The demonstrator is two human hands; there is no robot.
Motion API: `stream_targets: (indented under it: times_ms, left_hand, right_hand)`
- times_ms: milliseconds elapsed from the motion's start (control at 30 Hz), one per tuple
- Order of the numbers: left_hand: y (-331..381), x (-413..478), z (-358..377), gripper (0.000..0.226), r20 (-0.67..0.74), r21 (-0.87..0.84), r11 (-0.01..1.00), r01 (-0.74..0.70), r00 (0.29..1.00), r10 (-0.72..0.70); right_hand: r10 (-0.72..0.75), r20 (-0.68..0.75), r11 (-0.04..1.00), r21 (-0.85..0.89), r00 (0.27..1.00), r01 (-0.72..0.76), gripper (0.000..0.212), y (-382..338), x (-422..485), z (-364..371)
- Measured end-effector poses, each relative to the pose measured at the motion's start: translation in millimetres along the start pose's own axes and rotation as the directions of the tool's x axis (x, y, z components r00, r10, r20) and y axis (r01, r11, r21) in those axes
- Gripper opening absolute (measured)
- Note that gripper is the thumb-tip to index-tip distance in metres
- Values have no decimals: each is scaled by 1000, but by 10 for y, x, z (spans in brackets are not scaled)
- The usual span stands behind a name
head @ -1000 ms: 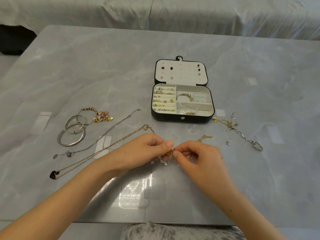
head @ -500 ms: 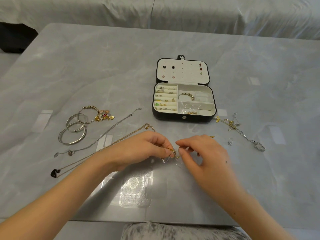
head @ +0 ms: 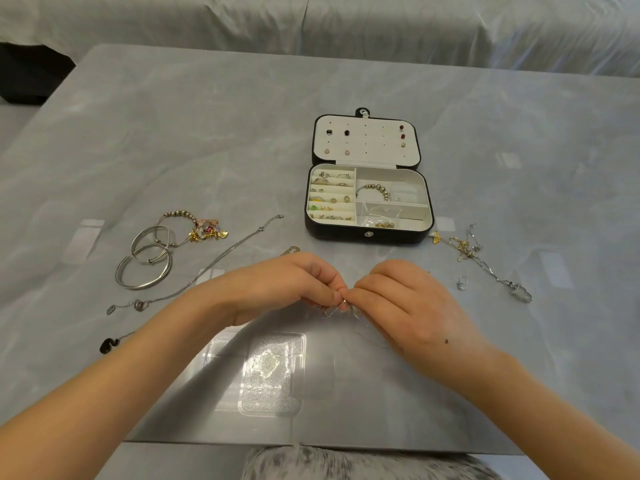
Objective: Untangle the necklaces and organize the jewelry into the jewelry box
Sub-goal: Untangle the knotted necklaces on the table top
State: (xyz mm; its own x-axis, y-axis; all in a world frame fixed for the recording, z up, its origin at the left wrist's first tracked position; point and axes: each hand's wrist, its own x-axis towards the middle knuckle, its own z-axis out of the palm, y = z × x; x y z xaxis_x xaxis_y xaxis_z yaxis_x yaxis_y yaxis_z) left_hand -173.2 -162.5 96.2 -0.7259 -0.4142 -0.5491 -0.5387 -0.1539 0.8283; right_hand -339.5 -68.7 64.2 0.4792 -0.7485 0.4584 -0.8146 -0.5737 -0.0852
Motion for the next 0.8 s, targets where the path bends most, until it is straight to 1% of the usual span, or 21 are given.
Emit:
stream_targets:
  times_ms: [33,133,167,233,300,333,400,467,533,567,600,667,700,733,800]
  left_hand:
    - [-7,7,-14,12,7,-1,1000,8,1000,-8]
    - [-20,28,-47,23,48,-16,1000,5,999,-5]
    - [-17,27,-51,23,55,-23,1000,2,998,0]
    - [-20,27,-62,21,56,-18,1000,-5,998,6]
    - [-24,32,-78,27,45,17,1000,-4,999,3]
    - [-24,36,-81,30,48,42,999,-1,999,-1]
    - [-9,38,-73,25,57,73,997,-3,998,-1]
    - [-1,37,-65,20,58,89,996,-9,998,4]
    - [-23,46,-73,21,46,84,996,-25,999,21]
    - [-40,49,-78,20,35,72,997,-36,999,34]
    - [-57,49,-80,18,21,56,997,-48,999,47]
    - [-95,45,-81,17,-37,38,996,-80,996,81]
    - [-112,41,-72,17,-83,45,994,-102,991,105]
    - [-132,40,-59,17,-140,66,990,-124,981,132]
    - [-173,31,-24,16,-265,142,976,-164,944,197]
  right_hand:
    - [-9,4,1000,0,1000,9,14,8,2,6]
    - [2,15,1000,10,1000,-2,14,10,16,31]
    - [16,11,1000,17,1000,-16,13,8,27,41]
    - [82,-14,993,82,997,-81,16,-9,52,58]
    - [192,-24,959,216,981,-183,18,-37,65,68]
    - [250,-10,929,286,968,-237,17,-53,64,73]
    - [375,43,843,399,926,-360,14,-95,51,84]
    - [477,92,753,470,874,-460,11,-127,32,95]
    - [553,132,668,519,823,-533,5,-153,35,79]
    - [592,161,614,546,790,-571,8,-161,41,60]
    - [627,200,551,569,753,-610,15,-164,48,38]
    - [666,298,425,602,684,-676,25,-161,63,-6]
    - [674,331,379,613,661,-693,25,-159,74,-27]
    - [681,348,346,622,644,-702,23,-158,89,-43]
    - [704,349,315,627,619,-713,20,-155,102,-50]
